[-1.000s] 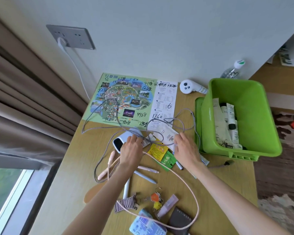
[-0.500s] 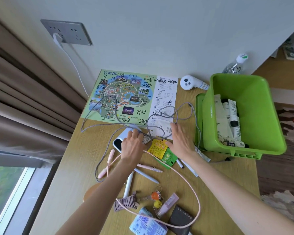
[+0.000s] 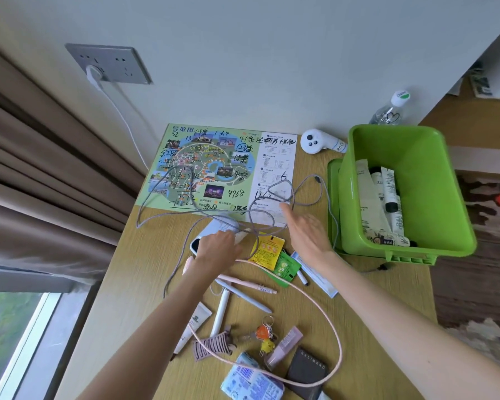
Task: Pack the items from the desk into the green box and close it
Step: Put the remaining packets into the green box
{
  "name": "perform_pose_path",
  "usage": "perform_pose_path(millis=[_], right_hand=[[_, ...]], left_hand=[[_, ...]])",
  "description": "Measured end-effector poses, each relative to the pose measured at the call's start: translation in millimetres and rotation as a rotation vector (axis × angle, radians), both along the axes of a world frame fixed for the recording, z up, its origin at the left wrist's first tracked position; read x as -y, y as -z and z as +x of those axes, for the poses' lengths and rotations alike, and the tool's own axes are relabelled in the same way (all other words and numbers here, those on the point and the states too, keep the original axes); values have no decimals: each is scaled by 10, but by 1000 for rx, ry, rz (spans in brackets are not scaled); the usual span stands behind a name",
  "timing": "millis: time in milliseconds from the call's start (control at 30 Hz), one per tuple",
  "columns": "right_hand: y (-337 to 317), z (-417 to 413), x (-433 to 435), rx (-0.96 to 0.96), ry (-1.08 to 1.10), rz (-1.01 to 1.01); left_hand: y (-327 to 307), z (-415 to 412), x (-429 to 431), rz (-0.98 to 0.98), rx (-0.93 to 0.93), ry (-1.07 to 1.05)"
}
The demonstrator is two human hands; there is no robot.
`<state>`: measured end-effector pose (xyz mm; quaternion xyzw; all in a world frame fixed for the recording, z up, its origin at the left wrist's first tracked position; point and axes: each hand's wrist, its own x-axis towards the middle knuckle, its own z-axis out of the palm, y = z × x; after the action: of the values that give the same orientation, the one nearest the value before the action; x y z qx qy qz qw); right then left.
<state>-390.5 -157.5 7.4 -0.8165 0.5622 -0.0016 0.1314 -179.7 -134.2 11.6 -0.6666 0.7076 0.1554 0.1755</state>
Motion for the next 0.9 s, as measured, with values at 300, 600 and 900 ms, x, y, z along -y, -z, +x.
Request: perform_pose_path(millis=[300, 600, 900], right_hand=[[-299, -252, -307, 42, 90, -72], [-130, -708, -761, 264, 422, 233], [35, -904, -982, 206, 602, 378]], left_hand=[[-302, 136, 44, 274, -149, -113], [-371, -161, -70, 115, -501, -65], [73, -513, -154, -70, -378, 62]])
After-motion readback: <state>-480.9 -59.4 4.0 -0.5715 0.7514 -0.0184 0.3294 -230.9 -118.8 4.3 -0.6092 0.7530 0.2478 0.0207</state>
